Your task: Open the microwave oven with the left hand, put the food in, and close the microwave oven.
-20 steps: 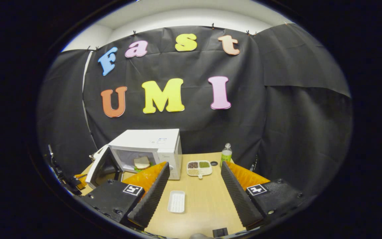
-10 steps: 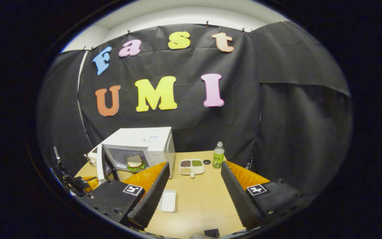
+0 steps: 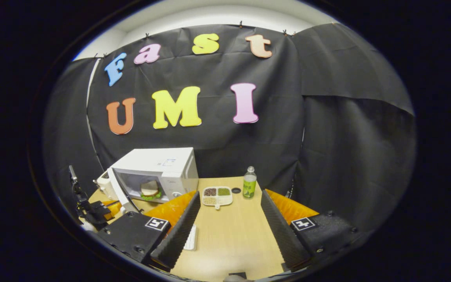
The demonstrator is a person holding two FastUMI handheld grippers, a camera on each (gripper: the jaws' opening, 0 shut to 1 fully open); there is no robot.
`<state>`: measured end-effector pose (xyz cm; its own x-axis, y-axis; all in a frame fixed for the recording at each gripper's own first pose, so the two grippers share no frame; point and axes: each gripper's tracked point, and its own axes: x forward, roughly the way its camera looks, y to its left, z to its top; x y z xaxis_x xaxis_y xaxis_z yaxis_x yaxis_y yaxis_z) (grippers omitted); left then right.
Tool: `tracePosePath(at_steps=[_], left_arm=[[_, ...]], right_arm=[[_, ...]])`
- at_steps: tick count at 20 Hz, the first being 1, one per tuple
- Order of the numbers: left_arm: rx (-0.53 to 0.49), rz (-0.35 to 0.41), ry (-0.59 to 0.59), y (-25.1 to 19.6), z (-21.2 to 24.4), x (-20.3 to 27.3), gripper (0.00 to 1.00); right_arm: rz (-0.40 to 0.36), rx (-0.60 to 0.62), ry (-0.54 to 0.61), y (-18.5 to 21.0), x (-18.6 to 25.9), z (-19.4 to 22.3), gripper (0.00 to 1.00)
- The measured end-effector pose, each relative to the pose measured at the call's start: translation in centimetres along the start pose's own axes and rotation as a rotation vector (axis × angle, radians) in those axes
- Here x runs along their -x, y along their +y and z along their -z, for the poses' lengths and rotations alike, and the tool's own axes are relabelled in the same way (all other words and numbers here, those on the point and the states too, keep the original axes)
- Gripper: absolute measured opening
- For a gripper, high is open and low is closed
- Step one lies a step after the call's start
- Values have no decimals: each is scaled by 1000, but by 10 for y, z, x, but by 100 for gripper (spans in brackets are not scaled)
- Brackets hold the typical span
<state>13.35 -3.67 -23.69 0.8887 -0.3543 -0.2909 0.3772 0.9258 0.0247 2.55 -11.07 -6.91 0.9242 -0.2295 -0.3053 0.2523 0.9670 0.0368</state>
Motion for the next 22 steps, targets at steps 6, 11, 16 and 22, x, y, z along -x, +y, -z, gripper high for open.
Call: tracePosePath(at_steps=[6,11,16,22], left_arm=[[7,25,15,-19,-3,-37,0],[29,46,16,-27,-8,-65,0],[20,32,15,-25,-10,-97,0],[47,2,22,-18,-13,-127,0]], right_arm=[[0,-8,-11,-9,-13,-7,99],[16,-5,-3,-13,-19,-9,99],[40,-9,23,-14,-21,-5,99],[43,-24,26,-8,-22,-6,99]])
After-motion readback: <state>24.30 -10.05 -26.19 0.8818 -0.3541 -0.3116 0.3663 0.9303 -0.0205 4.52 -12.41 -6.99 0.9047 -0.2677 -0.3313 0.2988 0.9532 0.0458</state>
